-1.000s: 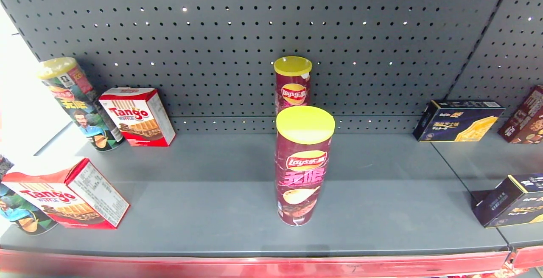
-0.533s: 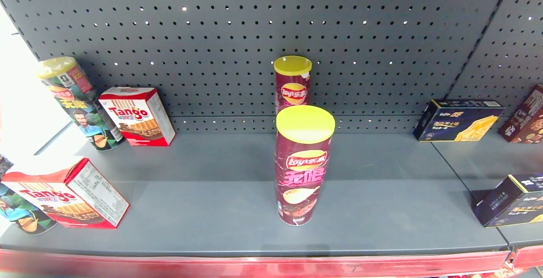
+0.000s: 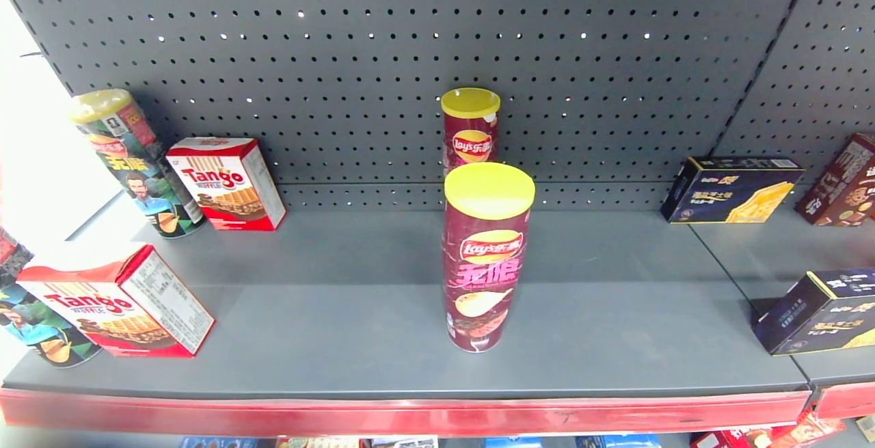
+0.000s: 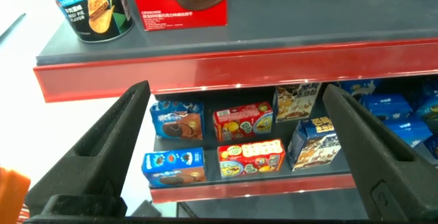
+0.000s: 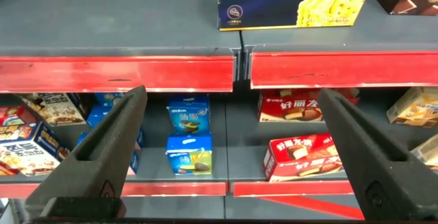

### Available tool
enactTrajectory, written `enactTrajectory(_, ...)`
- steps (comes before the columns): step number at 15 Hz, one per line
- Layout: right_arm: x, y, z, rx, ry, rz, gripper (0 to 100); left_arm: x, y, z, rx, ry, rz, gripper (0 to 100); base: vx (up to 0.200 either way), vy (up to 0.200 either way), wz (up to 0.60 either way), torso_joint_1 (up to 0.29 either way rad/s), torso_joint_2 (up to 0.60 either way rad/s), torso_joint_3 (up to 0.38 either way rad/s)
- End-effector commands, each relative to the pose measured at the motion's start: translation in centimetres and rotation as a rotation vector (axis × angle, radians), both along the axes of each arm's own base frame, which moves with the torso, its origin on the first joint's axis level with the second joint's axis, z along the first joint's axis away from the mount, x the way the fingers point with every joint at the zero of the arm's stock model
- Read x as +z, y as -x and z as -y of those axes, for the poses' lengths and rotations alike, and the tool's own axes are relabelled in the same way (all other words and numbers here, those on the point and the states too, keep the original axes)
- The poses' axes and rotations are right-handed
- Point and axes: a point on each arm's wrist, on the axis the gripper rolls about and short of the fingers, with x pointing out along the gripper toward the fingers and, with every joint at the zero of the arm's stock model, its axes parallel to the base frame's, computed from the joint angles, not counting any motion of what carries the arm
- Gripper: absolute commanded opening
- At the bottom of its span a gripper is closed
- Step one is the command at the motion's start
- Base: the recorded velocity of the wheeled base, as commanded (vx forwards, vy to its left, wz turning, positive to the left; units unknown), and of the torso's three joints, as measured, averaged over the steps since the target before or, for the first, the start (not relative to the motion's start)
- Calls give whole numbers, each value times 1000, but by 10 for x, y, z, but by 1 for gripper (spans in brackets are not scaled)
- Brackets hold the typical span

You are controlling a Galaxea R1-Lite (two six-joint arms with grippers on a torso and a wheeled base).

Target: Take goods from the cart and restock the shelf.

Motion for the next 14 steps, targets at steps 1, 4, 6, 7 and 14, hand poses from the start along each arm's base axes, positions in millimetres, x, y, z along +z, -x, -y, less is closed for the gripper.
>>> enactTrajectory(1,0,0,0,1,0,-2,100,0,0,0,1,1,-1,100,0,0,0,0,0,0)
enactTrajectory(4,0,0,0,1,2,-2,100,0,0,0,1,1,-1,100,0,0,0,0,0,0)
enactTrajectory(6,0,0,0,1,2,-2,100,0,0,0,-1,-4,-1,100,0,0,0,0,0,0)
enactTrajectory(7,0,0,0,1,2,-4,100,0,0,0,-2,-5,1,100,0,0,0,0,0,0)
enactTrajectory(14,0,0,0,1,2,-2,100,0,0,0,0,-2,-1,100,0,0,0,0,0,0)
